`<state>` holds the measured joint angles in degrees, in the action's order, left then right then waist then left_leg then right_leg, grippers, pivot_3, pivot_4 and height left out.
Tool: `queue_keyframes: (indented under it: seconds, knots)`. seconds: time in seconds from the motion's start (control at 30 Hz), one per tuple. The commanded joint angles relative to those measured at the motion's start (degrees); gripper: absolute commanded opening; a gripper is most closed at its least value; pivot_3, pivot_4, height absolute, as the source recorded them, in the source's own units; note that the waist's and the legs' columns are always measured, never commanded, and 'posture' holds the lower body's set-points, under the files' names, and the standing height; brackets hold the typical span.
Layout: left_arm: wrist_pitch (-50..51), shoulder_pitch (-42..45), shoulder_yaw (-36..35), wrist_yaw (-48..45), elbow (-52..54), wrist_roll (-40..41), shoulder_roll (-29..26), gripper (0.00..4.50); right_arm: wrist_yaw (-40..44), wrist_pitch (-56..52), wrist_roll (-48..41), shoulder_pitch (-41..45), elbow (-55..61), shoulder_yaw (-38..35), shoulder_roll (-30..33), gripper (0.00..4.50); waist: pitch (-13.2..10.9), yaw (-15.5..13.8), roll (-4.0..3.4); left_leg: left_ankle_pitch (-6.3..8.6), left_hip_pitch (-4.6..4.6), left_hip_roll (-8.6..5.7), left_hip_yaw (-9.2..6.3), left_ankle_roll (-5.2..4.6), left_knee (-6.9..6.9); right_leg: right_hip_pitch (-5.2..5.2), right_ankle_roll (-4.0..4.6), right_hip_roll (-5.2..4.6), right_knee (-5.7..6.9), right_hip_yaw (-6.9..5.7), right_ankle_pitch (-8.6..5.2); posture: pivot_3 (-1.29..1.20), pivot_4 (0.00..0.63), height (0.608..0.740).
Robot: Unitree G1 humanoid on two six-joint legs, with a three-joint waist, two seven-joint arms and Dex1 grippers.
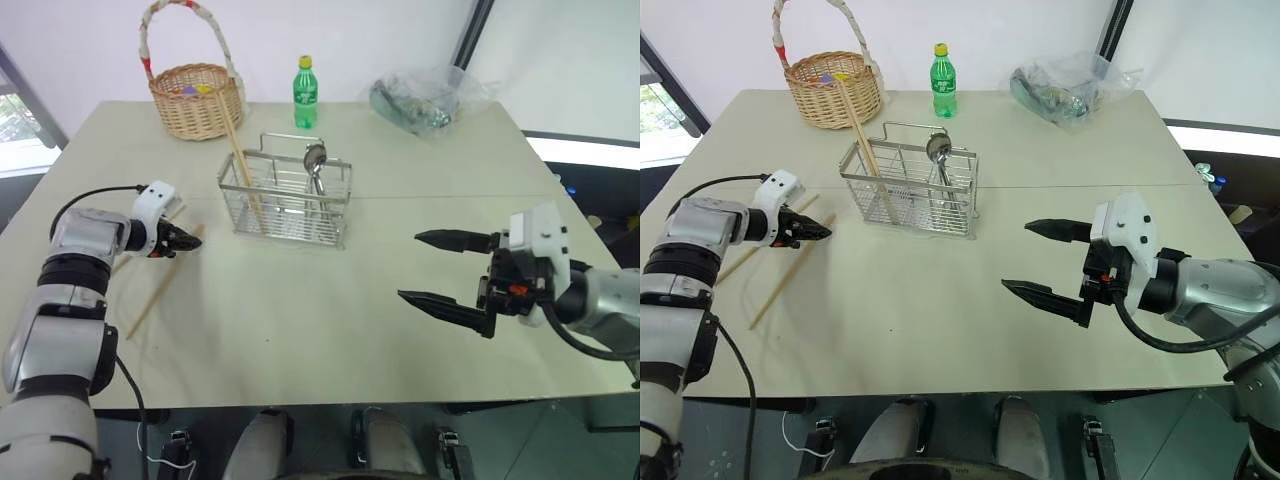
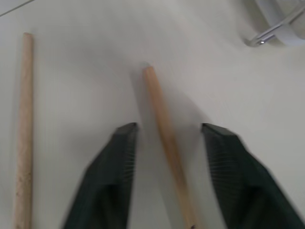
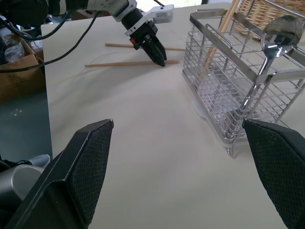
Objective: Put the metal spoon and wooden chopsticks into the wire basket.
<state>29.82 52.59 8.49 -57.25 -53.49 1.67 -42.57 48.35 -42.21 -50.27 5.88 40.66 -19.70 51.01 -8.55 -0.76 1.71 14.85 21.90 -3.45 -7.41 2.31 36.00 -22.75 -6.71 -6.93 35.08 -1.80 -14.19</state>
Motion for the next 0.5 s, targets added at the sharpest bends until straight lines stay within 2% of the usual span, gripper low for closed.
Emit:
queue_keyframes:
  seconds: [0.03, 0.3, 0.4, 0.5]
  knots:
    - [0.34, 0.27, -0.70, 0.08, -0.33, -0.87, 0.01, 0.04, -0.41, 1.78, -0.21, 1.44, 0.23, 0.16, -0.22, 4.50, 0.00, 0.00, 0.00, 0.00, 0.01, 0.00, 0.00, 0.00, 0.00, 0.00, 0.00, 0.00, 0.00, -0.01, 0.00, 0.00, 0.150, 0.674]
    - [3.08, -0.42, -4.95, 2.66, 4.05, 1.38, -1.60, 0.04, -0.02, 3.31, 0.67, 2.49, -1.60, 1.62, -0.14, 4.50, -0.01, 0.05, 0.03, 0.00, 0.05, 0.00, -0.03, 0.00, 0.03, -0.03, 0.00, 0.01, 0.00, -0.03, 0.00, 0.00, 0.150, 0.674]
    - [3.70, -0.37, -9.91, 6.37, 7.98, 3.51, -2.51, 0.04, 0.20, 3.60, 0.66, 2.71, -2.35, 1.69, -0.02, 4.50, -0.02, 0.08, 0.08, 0.00, 0.13, 0.01, -0.06, 0.00, 0.05, -0.12, 0.00, 0.02, 0.03, -0.04, 0.00, 0.00, 0.150, 0.674]
    - [3.18, -0.46, -18.24, 12.06, 13.89, 7.73, -2.93, 0.04, 0.40, 3.70, 0.49, 2.73, -2.76, 1.54, 0.37, 4.50, 0.00, 0.07, 0.14, -0.01, 0.32, 0.01, -0.12, 0.01, 0.13, -0.28, -0.01, 0.04, 0.06, -0.05, 0.02, 0.00, 0.150, 0.674]
